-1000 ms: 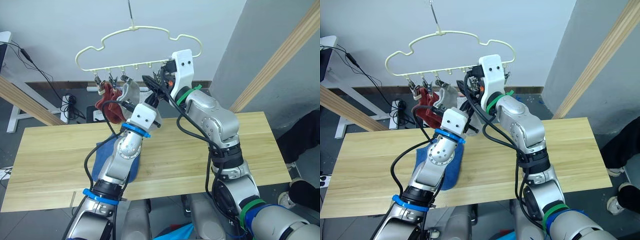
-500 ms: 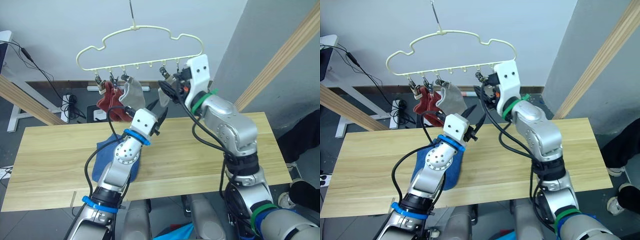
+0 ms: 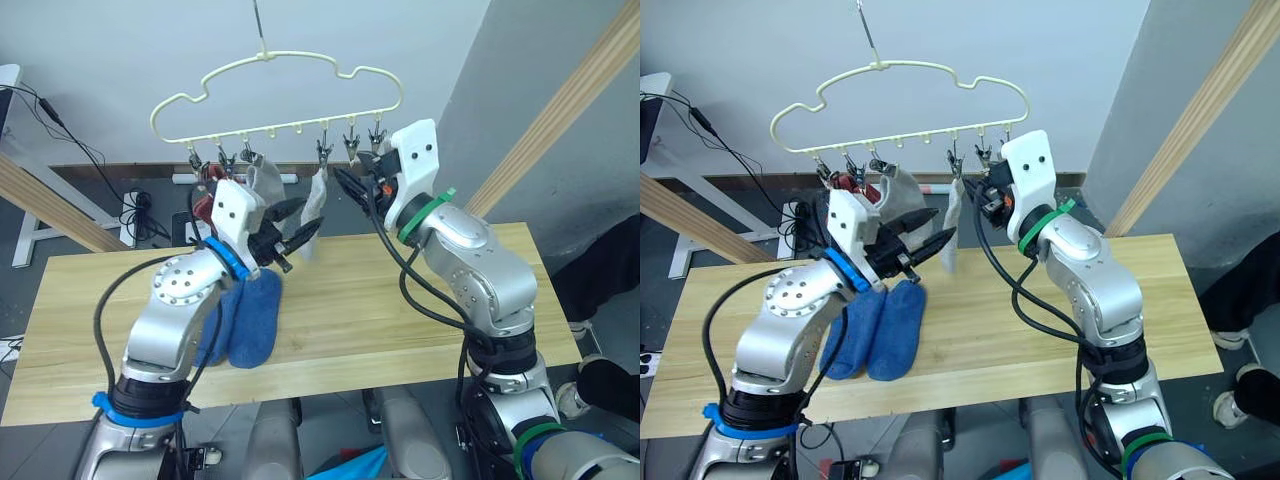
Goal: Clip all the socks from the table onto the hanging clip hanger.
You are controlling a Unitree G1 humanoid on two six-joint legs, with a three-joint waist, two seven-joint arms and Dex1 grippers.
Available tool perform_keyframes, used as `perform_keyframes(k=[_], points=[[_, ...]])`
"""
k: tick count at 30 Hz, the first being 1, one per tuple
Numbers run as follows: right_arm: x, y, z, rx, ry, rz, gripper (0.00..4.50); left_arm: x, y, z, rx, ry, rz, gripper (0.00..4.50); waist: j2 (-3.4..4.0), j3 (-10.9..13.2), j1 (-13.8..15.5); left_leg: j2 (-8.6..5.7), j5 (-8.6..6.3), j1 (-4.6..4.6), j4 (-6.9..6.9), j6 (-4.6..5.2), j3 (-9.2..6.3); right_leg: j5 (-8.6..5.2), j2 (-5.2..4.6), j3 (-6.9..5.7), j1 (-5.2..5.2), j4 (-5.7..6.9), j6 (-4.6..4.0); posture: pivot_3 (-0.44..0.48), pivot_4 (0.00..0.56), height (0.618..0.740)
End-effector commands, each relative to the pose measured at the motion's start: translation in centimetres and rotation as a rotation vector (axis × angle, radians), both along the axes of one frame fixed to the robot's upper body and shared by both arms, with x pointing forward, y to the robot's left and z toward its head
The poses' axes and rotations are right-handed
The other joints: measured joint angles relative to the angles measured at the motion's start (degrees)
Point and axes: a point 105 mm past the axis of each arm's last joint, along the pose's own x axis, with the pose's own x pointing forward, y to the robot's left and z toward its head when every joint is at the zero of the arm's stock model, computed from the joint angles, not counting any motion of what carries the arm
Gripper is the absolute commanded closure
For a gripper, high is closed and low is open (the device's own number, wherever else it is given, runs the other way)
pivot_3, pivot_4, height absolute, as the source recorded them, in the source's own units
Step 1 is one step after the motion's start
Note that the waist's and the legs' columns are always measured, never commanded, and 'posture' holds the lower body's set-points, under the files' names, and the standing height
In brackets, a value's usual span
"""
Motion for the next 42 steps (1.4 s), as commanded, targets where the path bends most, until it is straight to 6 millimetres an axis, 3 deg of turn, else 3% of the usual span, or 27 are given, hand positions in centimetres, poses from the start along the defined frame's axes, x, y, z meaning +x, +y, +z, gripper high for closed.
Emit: perform_keyframes(k=[1,12,21,34,42], points=[[0.4,-0.2,1.4,0.018,-0.062,-0.045,2.02,-1.2,0.0,2.5,-0.053,-0.022,-0.069,2.51,0.00,0.00,0.02,0.00,0.00,0.00,0.00,0.00,0.00,0.00,0.00,0.00,0.00,-0.01,-0.01,-0.148,0.359,0.733],[2.0,0.1,1.7,0.010,-0.080,-0.101,2.02,-1.1,0.6,5.0,-0.048,-0.039,-0.086,2.51,0.00,0.00,0.16,0.00,0.00,-0.03,-0.03,0.00,0.01,0.14,0.00,-0.01,0.00,-0.12,-0.24,-0.134,0.351,0.733],[3.1,0.4,1.9,-0.023,-0.121,-0.141,2.02,-0.8,0.3,5.5,-0.043,-0.059,-0.090,2.51,0.00,0.00,0.18,0.00,0.00,-0.03,-0.05,0.00,0.02,0.16,0.00,-0.01,-0.01,-0.14,-0.27,-0.135,0.352,0.733],[3.1,3.0,2.3,0.000,-0.116,-0.081,2.02,-0.7,0.2,5.7,-0.052,-0.066,-0.082,2.51,0.00,0.00,0.15,0.01,0.00,-0.03,-0.05,0.00,0.02,0.16,-0.01,-0.01,-0.01,-0.12,-0.28,-0.127,0.347,0.733],[3.4,3.5,2.6,0.030,-0.105,-0.074,2.02,-0.6,0.2,5.6,-0.051,-0.065,-0.078,2.51,0.00,0.00,0.23,0.00,0.00,-0.04,-0.04,0.00,0.01,0.17,-0.02,-0.02,0.00,-0.13,-0.28,-0.127,0.347,0.733]])
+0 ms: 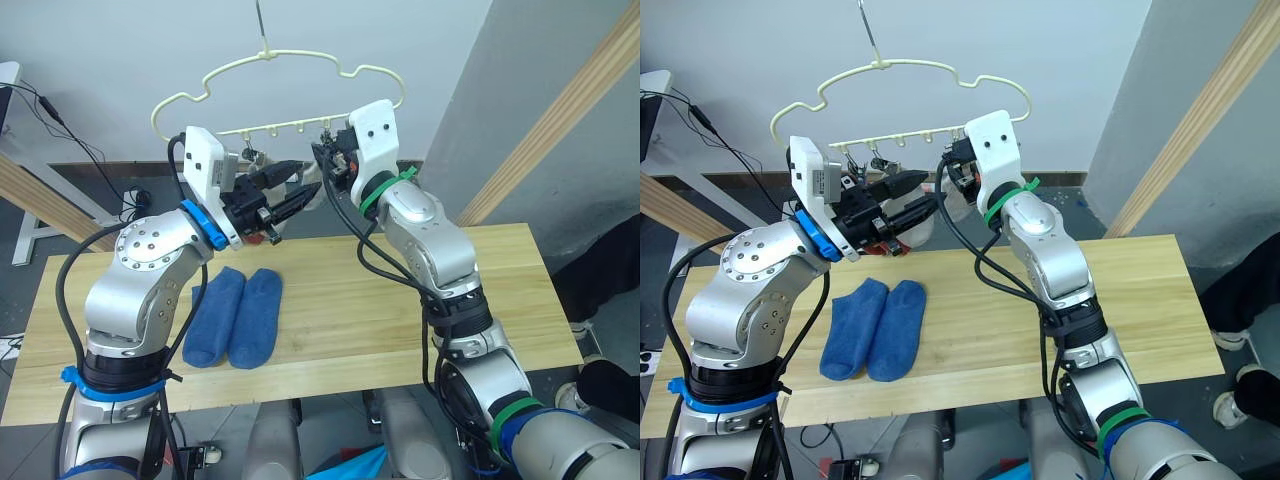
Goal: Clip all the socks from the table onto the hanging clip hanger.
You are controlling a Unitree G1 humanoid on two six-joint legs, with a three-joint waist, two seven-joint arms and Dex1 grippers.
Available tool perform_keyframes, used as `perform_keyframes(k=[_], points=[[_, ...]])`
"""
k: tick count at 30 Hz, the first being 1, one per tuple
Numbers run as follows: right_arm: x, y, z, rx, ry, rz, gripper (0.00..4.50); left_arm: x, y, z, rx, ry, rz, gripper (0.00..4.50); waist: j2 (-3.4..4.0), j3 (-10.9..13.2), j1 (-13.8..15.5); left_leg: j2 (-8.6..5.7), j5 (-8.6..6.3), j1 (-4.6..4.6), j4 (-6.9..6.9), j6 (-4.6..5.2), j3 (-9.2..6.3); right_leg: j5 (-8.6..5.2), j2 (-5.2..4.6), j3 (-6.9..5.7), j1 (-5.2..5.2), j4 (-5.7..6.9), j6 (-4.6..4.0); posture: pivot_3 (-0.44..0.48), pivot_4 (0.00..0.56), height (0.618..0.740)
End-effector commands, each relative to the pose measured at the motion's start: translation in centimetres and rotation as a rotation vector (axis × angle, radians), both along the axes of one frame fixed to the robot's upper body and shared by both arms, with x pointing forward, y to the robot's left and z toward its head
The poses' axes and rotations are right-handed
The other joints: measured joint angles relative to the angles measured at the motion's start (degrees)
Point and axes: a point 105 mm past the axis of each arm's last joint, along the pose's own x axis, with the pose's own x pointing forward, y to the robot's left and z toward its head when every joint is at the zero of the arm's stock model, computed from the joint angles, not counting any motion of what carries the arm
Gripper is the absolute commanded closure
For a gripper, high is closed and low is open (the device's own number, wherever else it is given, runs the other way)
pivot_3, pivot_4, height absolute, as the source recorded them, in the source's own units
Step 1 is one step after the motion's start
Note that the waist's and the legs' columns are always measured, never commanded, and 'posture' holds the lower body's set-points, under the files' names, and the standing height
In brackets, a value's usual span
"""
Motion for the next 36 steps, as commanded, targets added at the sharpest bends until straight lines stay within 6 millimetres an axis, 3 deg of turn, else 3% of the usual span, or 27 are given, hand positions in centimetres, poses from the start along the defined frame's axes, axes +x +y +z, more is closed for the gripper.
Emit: perform_keyframes(k=[1,13,22,30,33,36], points=[[-0.4,0.1,1.9,0.037,-0.062,0.010,2.02,-0.3,-0.1,1.0,-0.003,-0.048,-0.005,2.51,0.00,0.00,0.01,0.00,0.00,0.00,0.00,0.00,0.00,0.00,0.00,0.00,0.00,0.00,0.00,-0.127,0.347,0.733],[-0.9,-0.9,1.9,0.041,-0.072,0.022,2.02,-0.4,0.1,0.7,-0.003,-0.041,0.004,2.51,0.00,0.00,0.06,0.00,0.00,0.00,0.01,0.00,0.00,0.00,0.00,0.00,0.00,0.02,0.00,-0.125,0.346,0.733],[-2.5,-2.6,0.1,0.005,-0.025,0.076,2.02,-0.8,0.4,0.1,0.029,-0.015,-0.006,2.51,0.00,0.00,0.07,0.00,0.00,0.00,0.01,0.00,-0.01,0.00,0.00,0.00,0.00,0.04,0.00,-0.121,0.352,0.733],[-2.2,-3.4,-1.4,-0.049,0.007,0.025,2.02,-0.7,0.2,0.0,0.041,-0.018,-0.017,2.51,0.00,0.00,0.04,0.00,0.00,0.01,0.06,0.00,-0.01,0.00,0.01,0.00,0.00,0.13,0.00,-0.125,0.349,0.733],[-1.9,-3.2,-1.3,-0.044,0.004,0.010,2.62,-0.6,0.2,0.1,0.041,-0.021,-0.019,2.51,0.00,0.00,0.02,0.00,0.00,0.01,0.06,0.00,-0.01,0.00,0.01,0.00,-0.01,0.13,0.00,-0.128,0.345,0.733],[-1.6,-3.0,-1.0,-0.039,-0.003,0.002,2.62,-0.6,0.1,0.2,0.042,-0.025,-0.020,2.51,0.00,0.00,0.03,0.00,0.00,0.01,0.06,0.00,-0.01,0.00,0.01,0.01,0.00,0.13,0.00,-0.126,0.342,0.733]])
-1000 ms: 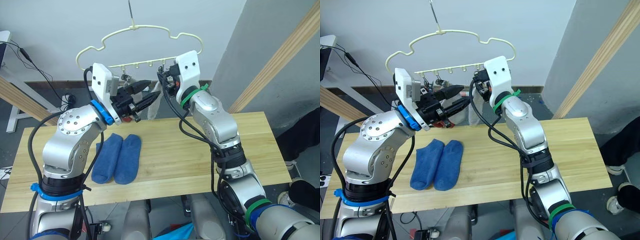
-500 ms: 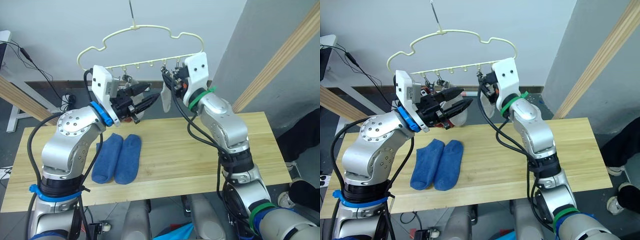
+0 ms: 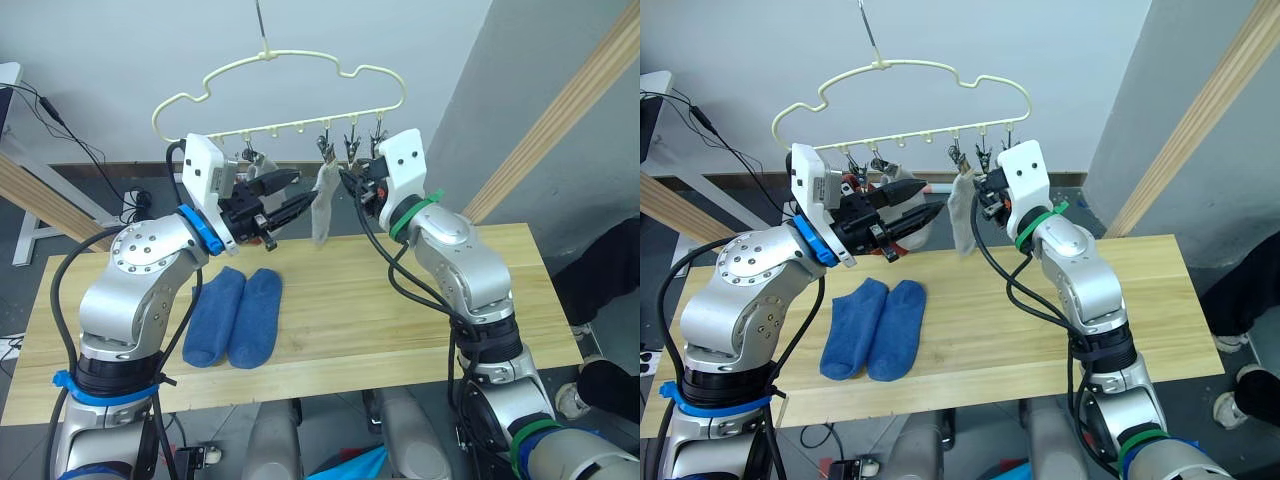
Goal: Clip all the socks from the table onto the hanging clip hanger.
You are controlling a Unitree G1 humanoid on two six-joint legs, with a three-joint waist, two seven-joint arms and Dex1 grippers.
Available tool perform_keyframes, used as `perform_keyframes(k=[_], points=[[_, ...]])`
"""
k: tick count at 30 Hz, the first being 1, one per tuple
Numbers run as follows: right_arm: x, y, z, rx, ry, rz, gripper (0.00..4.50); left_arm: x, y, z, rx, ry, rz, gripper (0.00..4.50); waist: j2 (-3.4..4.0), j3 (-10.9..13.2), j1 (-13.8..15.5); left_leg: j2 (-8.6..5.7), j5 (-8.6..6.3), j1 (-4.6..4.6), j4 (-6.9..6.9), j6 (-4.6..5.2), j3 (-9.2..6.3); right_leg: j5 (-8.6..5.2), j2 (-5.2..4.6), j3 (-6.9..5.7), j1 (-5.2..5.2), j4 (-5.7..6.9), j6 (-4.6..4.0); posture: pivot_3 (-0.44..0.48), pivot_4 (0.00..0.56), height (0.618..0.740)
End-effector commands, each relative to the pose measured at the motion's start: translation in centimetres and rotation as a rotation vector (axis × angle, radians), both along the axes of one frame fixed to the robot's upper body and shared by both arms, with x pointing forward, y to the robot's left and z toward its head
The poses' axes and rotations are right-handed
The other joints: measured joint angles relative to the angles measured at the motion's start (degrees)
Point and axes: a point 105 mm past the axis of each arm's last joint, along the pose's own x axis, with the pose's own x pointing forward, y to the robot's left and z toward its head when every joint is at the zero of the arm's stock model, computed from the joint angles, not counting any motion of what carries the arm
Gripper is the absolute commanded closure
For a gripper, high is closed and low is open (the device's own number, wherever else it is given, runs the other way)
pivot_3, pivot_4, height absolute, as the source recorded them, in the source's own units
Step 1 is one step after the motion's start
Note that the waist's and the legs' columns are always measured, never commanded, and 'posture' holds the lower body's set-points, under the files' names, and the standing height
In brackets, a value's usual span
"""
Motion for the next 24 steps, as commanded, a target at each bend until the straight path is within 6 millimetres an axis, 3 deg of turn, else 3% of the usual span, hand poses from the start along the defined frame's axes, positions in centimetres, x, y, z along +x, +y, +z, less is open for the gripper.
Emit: perform_keyframes(k=[1,24], points=[[-0.2,0.5,1.7,0.013,-0.062,0.000,2.62,-0.4,-0.3,1.0,0.004,-0.051,-0.016,2.51,0.00,0.00,0.00,0.00,0.00,0.00,0.01,0.00,0.00,0.00,0.00,0.00,0.00,0.00,0.00,-0.126,0.342,0.733],[1.2,2.2,3.8,0.020,-0.172,-0.062,2.62,0.1,-0.6,1.9,-0.019,-0.077,-0.020,2.51,0.00,0.00,0.00,0.00,0.00,0.00,0.04,0.00,-0.01,0.00,0.00,-0.01,-0.01,0.08,-0.01,-0.129,0.336,0.733]])
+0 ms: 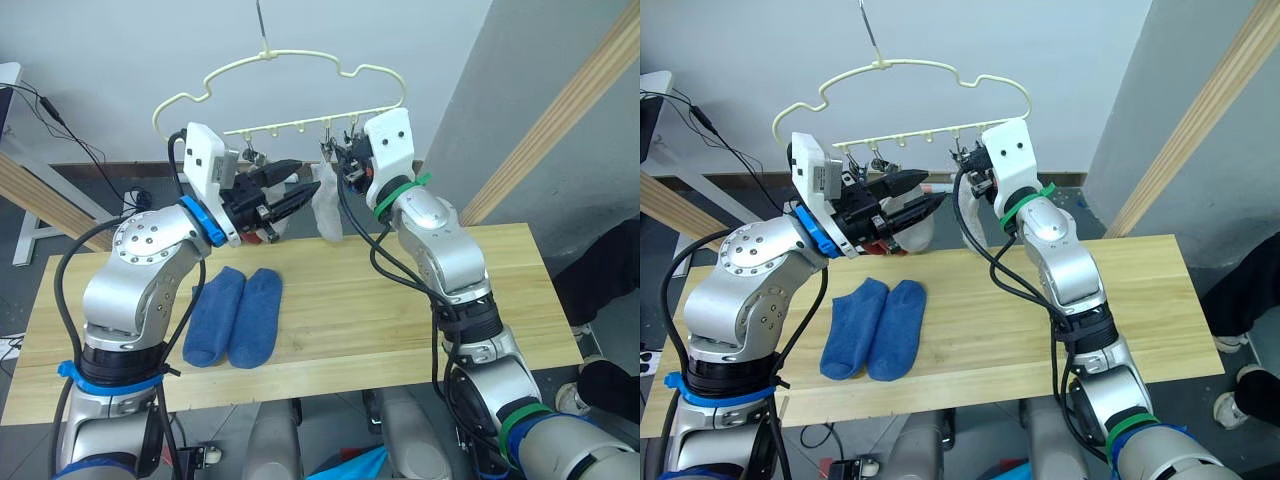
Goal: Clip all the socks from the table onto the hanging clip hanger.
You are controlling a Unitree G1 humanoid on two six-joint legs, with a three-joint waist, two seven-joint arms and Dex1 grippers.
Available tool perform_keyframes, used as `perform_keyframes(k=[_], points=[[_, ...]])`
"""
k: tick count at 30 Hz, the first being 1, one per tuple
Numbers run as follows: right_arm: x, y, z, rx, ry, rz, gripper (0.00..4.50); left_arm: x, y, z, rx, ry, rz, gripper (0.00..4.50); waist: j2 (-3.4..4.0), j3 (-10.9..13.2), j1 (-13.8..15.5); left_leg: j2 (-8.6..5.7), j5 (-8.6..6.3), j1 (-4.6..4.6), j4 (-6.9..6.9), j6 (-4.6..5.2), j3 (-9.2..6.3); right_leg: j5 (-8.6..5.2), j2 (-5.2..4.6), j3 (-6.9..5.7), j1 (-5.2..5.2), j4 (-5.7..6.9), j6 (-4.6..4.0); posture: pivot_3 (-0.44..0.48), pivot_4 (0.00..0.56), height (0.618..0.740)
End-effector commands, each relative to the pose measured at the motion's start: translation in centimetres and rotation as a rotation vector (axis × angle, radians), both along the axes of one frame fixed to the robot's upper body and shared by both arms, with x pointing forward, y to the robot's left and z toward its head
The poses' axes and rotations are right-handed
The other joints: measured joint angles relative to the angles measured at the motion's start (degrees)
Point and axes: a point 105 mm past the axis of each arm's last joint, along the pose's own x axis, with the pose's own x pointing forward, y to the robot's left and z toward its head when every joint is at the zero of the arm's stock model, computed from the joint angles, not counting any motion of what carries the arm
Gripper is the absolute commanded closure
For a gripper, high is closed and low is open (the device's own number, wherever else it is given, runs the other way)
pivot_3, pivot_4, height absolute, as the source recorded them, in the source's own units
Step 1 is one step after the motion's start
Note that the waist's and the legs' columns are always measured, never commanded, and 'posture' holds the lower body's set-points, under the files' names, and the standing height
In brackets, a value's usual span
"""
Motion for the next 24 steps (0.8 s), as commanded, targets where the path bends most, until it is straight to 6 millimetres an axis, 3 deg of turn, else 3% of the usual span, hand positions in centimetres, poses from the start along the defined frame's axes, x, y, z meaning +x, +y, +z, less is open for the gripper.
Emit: perform_keyframes(k=[1,12,24], points=[[-0.6,0.8,1.8,0.025,-0.062,0.023,2.62,-0.4,-0.4,1.1,-0.006,-0.057,-0.015,2.51,0.00,0.00,0.00,0.00,0.00,0.00,0.00,0.00,0.00,0.00,0.00,0.00,0.00,0.00,0.00,-0.129,0.336,0.733],[-0.5,2.0,2.5,0.067,-0.052,0.042,2.62,-0.6,-0.8,1.3,-0.026,-0.044,-0.046,2.51,0.00,0.00,0.01,0.00,0.00,0.00,0.02,0.00,0.00,0.00,0.00,0.00,0.00,0.02,-0.01,-0.125,0.339,0.733],[-0.3,1.9,2.8,0.111,-0.028,0.043,2.62,-0.5,-0.8,1.2,-0.025,-0.044,-0.042,2.51,0.00,0.00,0.02,0.00,0.00,0.00,0.02,0.00,0.00,0.00,0.00,-0.01,0.00,0.03,-0.01,-0.125,0.339,0.733]])
